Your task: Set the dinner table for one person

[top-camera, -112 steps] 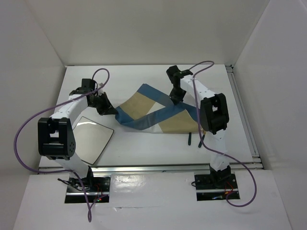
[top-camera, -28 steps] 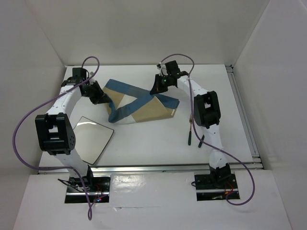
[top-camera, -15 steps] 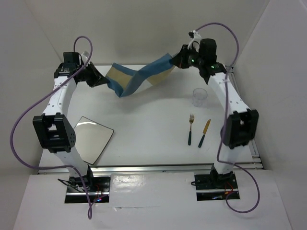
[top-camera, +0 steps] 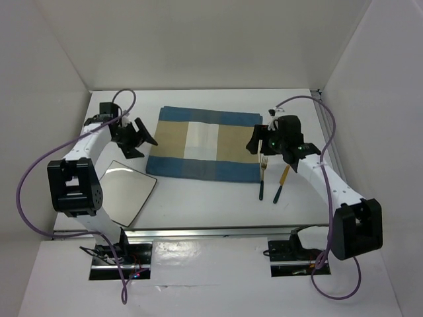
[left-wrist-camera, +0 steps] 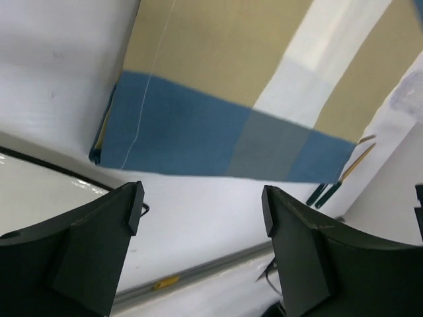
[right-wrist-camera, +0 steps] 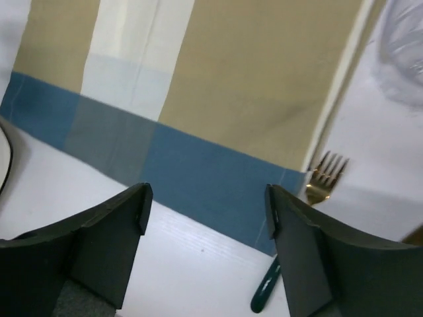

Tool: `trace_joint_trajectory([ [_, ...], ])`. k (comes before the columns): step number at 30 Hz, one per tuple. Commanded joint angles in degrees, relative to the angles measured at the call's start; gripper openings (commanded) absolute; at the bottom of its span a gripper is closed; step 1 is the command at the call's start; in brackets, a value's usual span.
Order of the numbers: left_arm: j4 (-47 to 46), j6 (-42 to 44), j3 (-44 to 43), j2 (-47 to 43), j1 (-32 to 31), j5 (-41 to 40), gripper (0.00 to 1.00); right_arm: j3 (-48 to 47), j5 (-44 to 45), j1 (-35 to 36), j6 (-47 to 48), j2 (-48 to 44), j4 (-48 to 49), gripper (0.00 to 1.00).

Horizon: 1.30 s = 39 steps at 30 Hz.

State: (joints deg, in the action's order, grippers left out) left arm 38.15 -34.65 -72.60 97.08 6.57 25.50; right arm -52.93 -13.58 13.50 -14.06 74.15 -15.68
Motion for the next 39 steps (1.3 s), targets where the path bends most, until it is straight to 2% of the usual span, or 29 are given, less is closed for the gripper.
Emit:
trace_joint_trajectory([
  [1, 0.6, 2.49, -7.98, -0.14, 0.29, -2.91, 0.88, -4.72, 8.22, -0.66, -1.05, -5.95, 2.15, 0.75],
  [3, 2.53, 3.19, -11.33, 1.18, 0.29, -2.91, 0.82, -8.57, 8.75, -0.66, -2.19, -5.08, -0.3, 0.64],
  [6, 2.54, 3.71, -11.08, 1.89, 0.29, -1.07, 0.73, -11.58, 7.0, -0.66, -6.66, -1.82, -8.91, 0.51],
  [10, -0.26, 3.19, -6.51, 1.27, -1.46, -0.54, 0.63, -7.73, 5.05, 3.28, -13.25, -0.76, -13.67, 0.35],
  [13, -1.68, 2.05, -5.45, 3.28, -4.71, 1.21, 0.57, -6.14, 5.76, 4.7, -16.69, 2.48, -13.67, 0.3],
  [18, -7.57, 0.99, -2.81, 8.38, -6.65, 5.09, 0.57, -8.41, 5.76, 5.22, -18.02, 13.45, -13.67, 0.19],
  [22, -4.23, 2.39, -5.17, 12.34, -8.41, -1.13, 0.56, -10.17, 5.76, 5.75, -18.81, 19.52, -13.06, 0.16],
  [23, -0.92, 1.35, -5.79, 12.35, -8.41, -7.76, 0.54, -10.96, 6.81, 6.45, -18.81, 20.59, -13.06, 0.15],
  [26, 1.31, 0.03, -6.42, 13.14, -9.82, -17.03, 0.54, -12.63, 10.85, 7.94, -18.81, 24.98, -13.06, 0.14],
  [39, 1.75, -1.21, -0.09, 11.99, -9.82, -20.66, 0.5, -21.86, 14.11, 8.48, -17.14, 40.98, -11.39, 0.14],
])
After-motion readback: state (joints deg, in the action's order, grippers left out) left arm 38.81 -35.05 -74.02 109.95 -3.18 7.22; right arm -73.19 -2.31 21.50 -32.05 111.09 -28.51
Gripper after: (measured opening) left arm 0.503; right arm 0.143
